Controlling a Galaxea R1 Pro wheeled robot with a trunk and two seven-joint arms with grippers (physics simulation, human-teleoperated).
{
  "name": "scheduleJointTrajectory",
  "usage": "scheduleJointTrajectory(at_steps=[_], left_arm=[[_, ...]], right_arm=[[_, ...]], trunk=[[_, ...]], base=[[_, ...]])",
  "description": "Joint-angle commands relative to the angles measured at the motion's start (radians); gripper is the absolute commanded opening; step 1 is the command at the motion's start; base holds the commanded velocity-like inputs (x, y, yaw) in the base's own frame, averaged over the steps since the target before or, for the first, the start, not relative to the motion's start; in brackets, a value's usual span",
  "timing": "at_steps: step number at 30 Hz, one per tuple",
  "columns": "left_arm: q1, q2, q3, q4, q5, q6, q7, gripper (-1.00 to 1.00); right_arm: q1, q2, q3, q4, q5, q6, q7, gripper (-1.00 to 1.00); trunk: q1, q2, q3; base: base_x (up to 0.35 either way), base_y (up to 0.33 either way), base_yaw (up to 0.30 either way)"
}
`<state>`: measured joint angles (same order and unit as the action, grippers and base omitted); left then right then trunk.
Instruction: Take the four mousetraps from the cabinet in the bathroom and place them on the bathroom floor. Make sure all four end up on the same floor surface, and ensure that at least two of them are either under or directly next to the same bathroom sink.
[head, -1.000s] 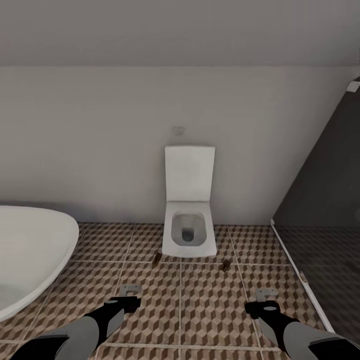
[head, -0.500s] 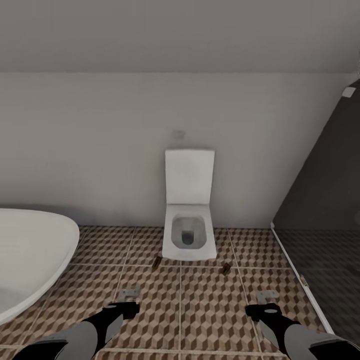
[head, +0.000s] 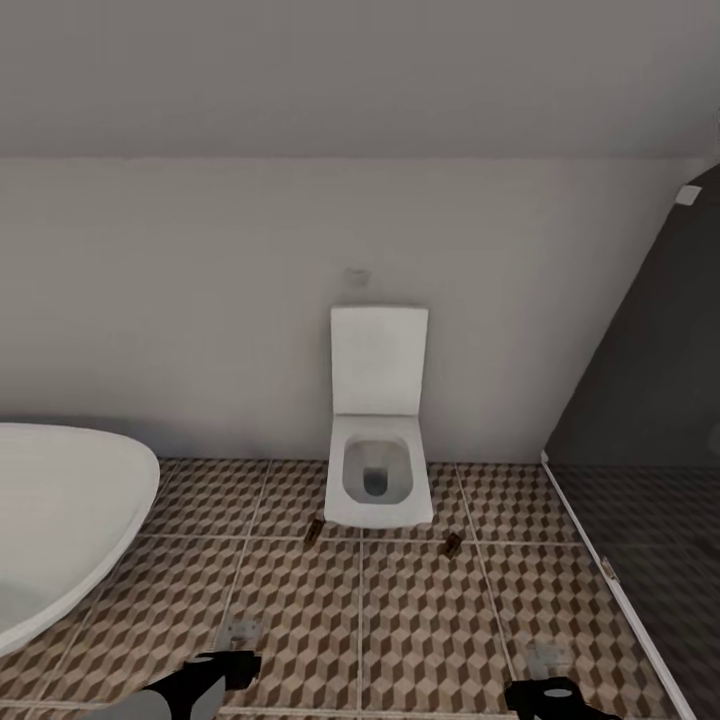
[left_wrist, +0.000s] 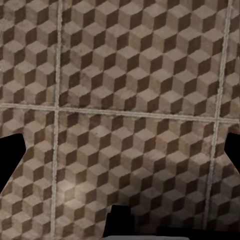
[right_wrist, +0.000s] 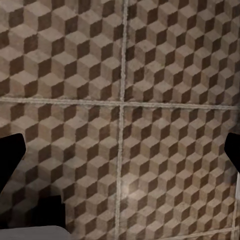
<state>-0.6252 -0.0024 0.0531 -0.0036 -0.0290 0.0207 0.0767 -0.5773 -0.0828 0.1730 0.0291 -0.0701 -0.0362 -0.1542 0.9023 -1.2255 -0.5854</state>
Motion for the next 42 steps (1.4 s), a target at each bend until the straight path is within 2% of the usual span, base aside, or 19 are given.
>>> scheduleJointTrajectory(at_steps=[1, 25, 42], left_arm=[[0.006, 0.002, 0.005, 0.000, -0.003, 0.002, 0.002, 1.00], [0.107, 0.032, 0.005, 0.000, -0.002, -0.004, -0.003, 1.00], [0.170, 0.037, 0.005, 0.000, -0.002, -0.008, -0.003, 1.00]], right_arm=[[0.006, 0.000, 0.008, 0.003, -0.007, -0.004, -0.002, 1.00], [0.151, -0.007, 0.008, 0.003, -0.011, -0.023, -0.002, 1.00], [0.256, -0.008, 0.008, 0.003, -0.012, -0.067, -0.002, 1.00]], trunk=[[0.000, 0.000, 0.001], [0.000, 0.000, 0.038], [0.000, 0.000, 0.064]], base=[[0.000, 0.000, 0.000], [0.000, 0.000, 0.000], [0.000, 0.000, 0.000]])
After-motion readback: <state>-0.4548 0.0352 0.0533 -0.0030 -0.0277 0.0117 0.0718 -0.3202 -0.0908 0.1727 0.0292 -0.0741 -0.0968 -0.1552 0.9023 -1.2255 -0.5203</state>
